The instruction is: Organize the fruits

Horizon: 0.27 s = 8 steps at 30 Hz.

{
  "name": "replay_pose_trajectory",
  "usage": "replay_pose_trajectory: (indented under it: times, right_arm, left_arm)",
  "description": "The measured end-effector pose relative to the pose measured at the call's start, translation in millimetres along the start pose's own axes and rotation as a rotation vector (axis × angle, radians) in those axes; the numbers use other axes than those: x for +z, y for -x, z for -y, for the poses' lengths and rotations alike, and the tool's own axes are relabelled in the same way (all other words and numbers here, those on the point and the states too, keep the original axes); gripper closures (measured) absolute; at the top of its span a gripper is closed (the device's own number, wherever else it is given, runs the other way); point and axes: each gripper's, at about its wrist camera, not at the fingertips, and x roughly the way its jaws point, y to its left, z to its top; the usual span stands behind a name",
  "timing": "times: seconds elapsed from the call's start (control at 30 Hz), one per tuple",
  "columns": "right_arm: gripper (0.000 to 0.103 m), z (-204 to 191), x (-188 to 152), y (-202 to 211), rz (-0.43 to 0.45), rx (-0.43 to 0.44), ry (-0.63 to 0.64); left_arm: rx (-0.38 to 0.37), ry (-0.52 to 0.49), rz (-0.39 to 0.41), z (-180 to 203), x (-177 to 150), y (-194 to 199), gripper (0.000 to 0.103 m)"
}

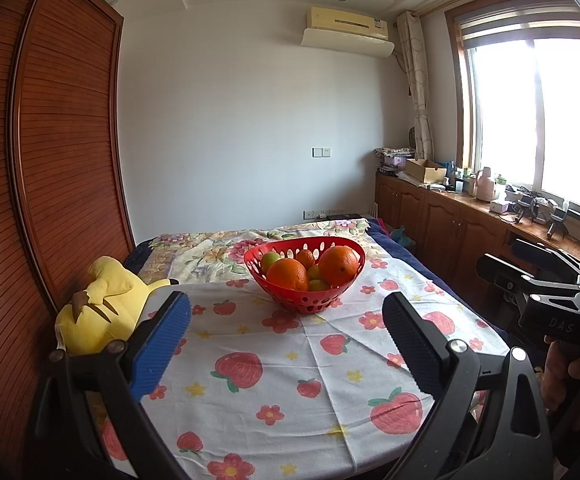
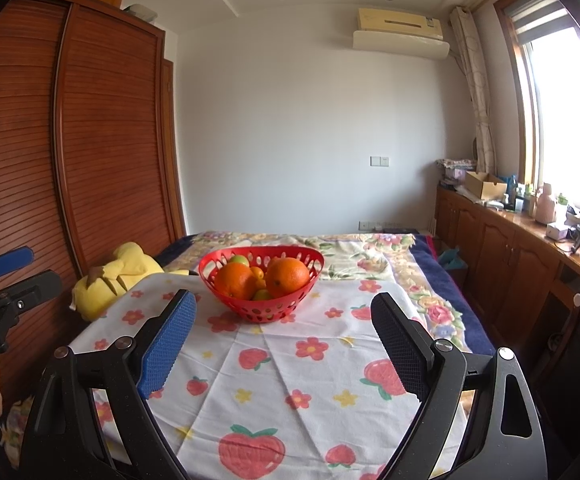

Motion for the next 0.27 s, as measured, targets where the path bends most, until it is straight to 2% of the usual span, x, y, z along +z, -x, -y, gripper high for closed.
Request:
replay_pose_trajectory:
  times: [0.27]
  right_arm:
    - [0.012,-0.4,-0.4,1.0,-0.001,0.001,0.0]
  left_arm:
    - [0.0,-0.001,-0.001,0.2,-0.2,0.6,0.006]
